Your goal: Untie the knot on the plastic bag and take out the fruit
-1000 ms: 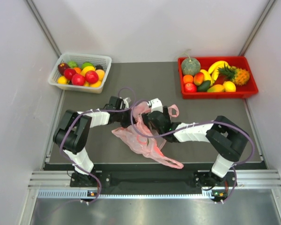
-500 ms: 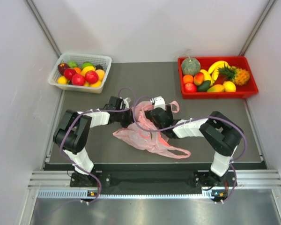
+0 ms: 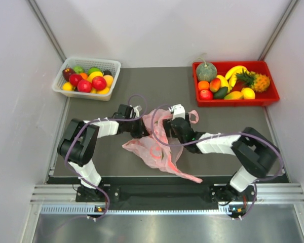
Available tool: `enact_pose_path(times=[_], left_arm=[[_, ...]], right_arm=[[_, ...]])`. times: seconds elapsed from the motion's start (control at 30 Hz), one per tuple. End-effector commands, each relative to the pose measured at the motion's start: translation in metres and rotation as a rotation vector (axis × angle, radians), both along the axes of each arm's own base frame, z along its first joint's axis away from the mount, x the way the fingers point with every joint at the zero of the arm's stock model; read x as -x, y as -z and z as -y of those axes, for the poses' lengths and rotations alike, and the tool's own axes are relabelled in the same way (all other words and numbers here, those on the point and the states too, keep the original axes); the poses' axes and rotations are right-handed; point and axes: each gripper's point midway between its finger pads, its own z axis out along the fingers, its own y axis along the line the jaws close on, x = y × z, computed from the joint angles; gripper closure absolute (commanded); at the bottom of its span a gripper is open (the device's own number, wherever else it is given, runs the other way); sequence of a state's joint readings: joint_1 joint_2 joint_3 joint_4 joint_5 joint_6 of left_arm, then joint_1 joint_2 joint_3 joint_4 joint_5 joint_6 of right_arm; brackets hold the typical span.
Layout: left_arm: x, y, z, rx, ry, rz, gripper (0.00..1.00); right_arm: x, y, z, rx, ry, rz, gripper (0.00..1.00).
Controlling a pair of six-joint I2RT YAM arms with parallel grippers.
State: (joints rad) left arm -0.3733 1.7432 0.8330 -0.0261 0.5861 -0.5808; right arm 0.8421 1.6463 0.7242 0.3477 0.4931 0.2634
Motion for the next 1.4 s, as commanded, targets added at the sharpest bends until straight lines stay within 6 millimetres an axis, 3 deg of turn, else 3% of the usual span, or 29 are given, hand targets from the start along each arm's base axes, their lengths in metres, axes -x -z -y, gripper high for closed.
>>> enact_pose_path(times=[0.0,0.03,0.1,0.13,0.27,0.43,0.47,0.5,0.57,0.63,0.67,0.73,0.77,0.83,0.9,0.97,1.03,1.07,1.1,1.13,1.17,1.2,1.23,1.27,1.3,1.37], left_arm=[[0.000,-0.009,0.000,0.016,0.006,0.037,1.00],[0.001,-0.009,-0.001,0.015,0.003,0.035,1.00],[0.001,-0.009,-0.001,0.015,-0.003,0.030,1.00],[-0.003,-0.012,0.001,0.025,-0.001,0.058,1.00],[-0.006,-0.016,0.001,0.027,-0.009,0.068,1.00],[-0.011,-0.022,0.003,0.040,-0.015,0.077,1.00],[-0.012,-0.022,0.004,0.041,-0.017,0.076,1.00],[-0.012,-0.022,0.004,0.041,-0.017,0.075,1.00],[-0.012,-0.024,0.004,0.044,-0.017,0.079,1.00],[-0.012,-0.025,0.004,0.044,-0.017,0.077,1.00],[-0.012,-0.025,0.004,0.043,-0.016,0.077,1.00],[-0.011,-0.025,0.003,0.036,-0.012,0.080,1.00],[-0.011,-0.026,0.003,0.035,-0.012,0.087,1.00],[-0.012,-0.028,0.003,0.036,-0.007,0.096,1.00],[-0.012,-0.028,0.003,0.036,-0.006,0.098,1.00],[-0.011,-0.026,0.003,0.036,-0.006,0.088,1.00],[-0.010,-0.026,0.004,0.041,-0.005,0.082,1.00],[-0.010,-0.026,0.004,0.042,-0.002,0.082,1.00],[-0.009,-0.026,0.004,0.043,-0.001,0.080,1.00],[-0.010,-0.026,0.004,0.043,-0.001,0.083,1.00],[-0.010,-0.027,0.004,0.044,0.002,0.088,1.00],[-0.010,-0.028,0.004,0.043,0.003,0.092,1.00],[-0.010,-0.029,0.004,0.042,0.003,0.096,1.00],[-0.011,-0.031,0.004,0.043,0.004,0.106,1.00],[-0.011,-0.032,0.004,0.044,0.005,0.107,1.00],[-0.008,-0.032,0.002,0.036,0.004,0.095,1.00]], right_arm=[[0.006,-0.055,-0.004,-0.142,-0.029,0.058,1.00],[0.017,-0.047,0.002,-0.111,-0.043,0.003,1.00],[0.038,-0.059,-0.003,-0.156,-0.117,-0.058,1.00],[0.053,-0.051,0.003,-0.131,-0.143,-0.126,1.00],[0.122,-0.068,0.001,-0.261,-0.378,-0.253,1.00],[0.170,-0.080,0.018,-0.324,-0.475,-0.320,1.00],[0.195,-0.096,0.016,-0.391,-0.572,-0.345,1.00],[0.195,-0.096,0.016,-0.392,-0.573,-0.345,1.00],[0.209,-0.121,0.009,-0.474,-0.678,-0.295,1.00],[0.212,-0.146,0.008,-0.532,-0.730,-0.194,1.00],[0.210,-0.174,0.013,-0.575,-0.736,-0.074,1.00],[0.208,-0.203,0.021,-0.608,-0.730,0.049,1.00],[0.203,-0.226,0.031,-0.619,-0.699,0.149,1.00],[0.193,-0.242,0.041,-0.608,-0.640,0.220,1.00],[0.169,-0.257,0.053,-0.574,-0.508,0.277,1.00],[0.131,-0.261,0.068,-0.506,-0.304,0.307,1.00],[0.092,-0.256,0.097,-0.407,-0.053,0.318,1.00],[0.070,-0.252,0.097,-0.360,0.018,0.284,1.00],[0.047,-0.248,0.120,-0.324,0.131,0.274,1.00],[0.033,-0.257,0.124,-0.360,0.162,0.264,1.00],[0.011,-0.242,0.130,-0.348,0.203,0.213,1.00],[-0.011,-0.239,0.162,-0.364,0.312,0.213,1.00],[-0.026,-0.242,0.176,-0.401,0.361,0.226,1.00],[-0.047,-0.232,0.183,-0.435,0.403,0.190,1.00],[-0.063,-0.226,0.216,-0.444,0.507,0.191,1.00],[-0.098,-0.211,0.236,-0.465,0.579,0.139,1.00]])
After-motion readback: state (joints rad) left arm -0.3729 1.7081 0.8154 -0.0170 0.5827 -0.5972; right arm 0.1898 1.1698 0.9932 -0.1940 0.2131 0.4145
